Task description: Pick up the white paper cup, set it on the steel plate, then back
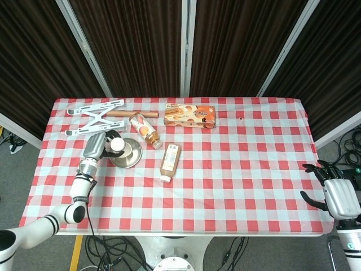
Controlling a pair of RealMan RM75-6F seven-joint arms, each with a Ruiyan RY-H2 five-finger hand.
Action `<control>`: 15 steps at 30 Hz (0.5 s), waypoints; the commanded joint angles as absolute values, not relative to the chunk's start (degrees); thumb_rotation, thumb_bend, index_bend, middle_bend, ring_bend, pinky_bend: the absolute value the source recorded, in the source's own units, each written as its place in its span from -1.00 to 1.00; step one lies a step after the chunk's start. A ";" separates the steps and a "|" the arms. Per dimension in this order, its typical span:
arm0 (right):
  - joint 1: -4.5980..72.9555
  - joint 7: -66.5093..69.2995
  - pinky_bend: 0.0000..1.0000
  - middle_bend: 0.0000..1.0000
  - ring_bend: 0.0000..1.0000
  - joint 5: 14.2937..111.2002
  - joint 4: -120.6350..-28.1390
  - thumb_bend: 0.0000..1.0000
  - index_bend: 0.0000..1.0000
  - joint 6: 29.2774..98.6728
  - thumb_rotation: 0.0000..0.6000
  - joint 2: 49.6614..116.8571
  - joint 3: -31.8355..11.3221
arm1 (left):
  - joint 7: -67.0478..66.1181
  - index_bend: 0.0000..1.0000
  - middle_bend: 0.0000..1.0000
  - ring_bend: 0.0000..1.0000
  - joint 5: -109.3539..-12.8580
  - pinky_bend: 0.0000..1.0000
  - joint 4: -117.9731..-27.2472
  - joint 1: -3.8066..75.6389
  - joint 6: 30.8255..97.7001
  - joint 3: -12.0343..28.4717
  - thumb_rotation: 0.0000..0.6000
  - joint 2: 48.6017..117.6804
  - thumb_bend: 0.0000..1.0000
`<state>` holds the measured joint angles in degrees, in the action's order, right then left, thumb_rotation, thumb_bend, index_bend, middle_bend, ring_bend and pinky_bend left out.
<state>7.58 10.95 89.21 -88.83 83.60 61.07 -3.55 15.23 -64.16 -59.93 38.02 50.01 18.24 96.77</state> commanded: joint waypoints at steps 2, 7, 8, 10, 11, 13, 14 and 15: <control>7.54 11.43 -0.62 -0.31 -0.72 89.44 -88.53 -0.71 -0.52 83.92 1.00 61.04 -3.54 | 16.96 -0.04 -0.01 -0.28 -66.73 -0.23 -66.16 34.42 55.38 17.57 1.00 92.32 -0.52; 7.47 12.55 -0.62 -0.31 -0.72 89.63 -87.66 -0.71 -0.52 84.09 1.00 61.25 -3.38 | 15.87 -0.04 -0.02 -0.28 -65.89 -0.23 -69.54 30.72 58.05 16.36 1.00 88.26 -0.52; 7.48 12.76 -0.62 -0.31 -0.72 89.67 -87.47 -0.71 -0.52 84.06 1.00 61.31 -3.35 | 15.50 -0.04 -0.02 -0.28 -65.59 -0.23 -69.67 30.03 58.42 15.95 1.00 87.95 -0.52; 7.59 13.15 -0.62 -0.31 -0.72 89.78 -87.09 -0.71 -0.52 83.93 1.00 61.49 -3.29 | 14.87 -0.04 -0.02 -0.28 -65.02 -0.25 -69.83 28.54 58.96 14.83 1.00 87.67 -0.52; 7.65 13.28 -0.62 -0.31 -0.72 89.82 -86.96 -0.71 -0.52 83.87 1.00 61.56 -3.28 | 14.78 -0.04 -0.02 -0.28 -64.80 -0.25 -69.78 28.02 58.95 14.35 1.00 87.74 -0.52; 7.80 13.45 -0.62 -0.31 -0.72 90.00 -86.79 -0.71 -0.52 83.79 1.00 61.66 -3.25 | 14.61 -0.04 -0.02 -0.28 -64.28 -0.26 -69.23 27.26 58.23 13.29 1.00 88.21 -0.52; 7.84 13.45 -0.62 -0.31 -0.72 90.10 -86.77 -0.71 -0.52 83.77 1.00 61.67 -3.22 | 14.44 -0.05 -0.02 -0.28 -64.05 -0.27 -68.73 27.08 57.90 12.96 1.00 88.54 -0.52; 7.88 13.43 -0.62 -0.31 -0.72 90.20 -86.79 -0.71 -0.52 83.81 1.00 61.66 -3.22 | 14.16 -0.05 -0.03 -0.28 -63.84 -0.28 -68.08 26.96 57.74 12.73 1.00 88.99 -0.53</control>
<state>7.86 13.43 90.19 -86.79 83.81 61.66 -3.22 14.54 -64.26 -68.79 27.27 58.08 13.16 88.47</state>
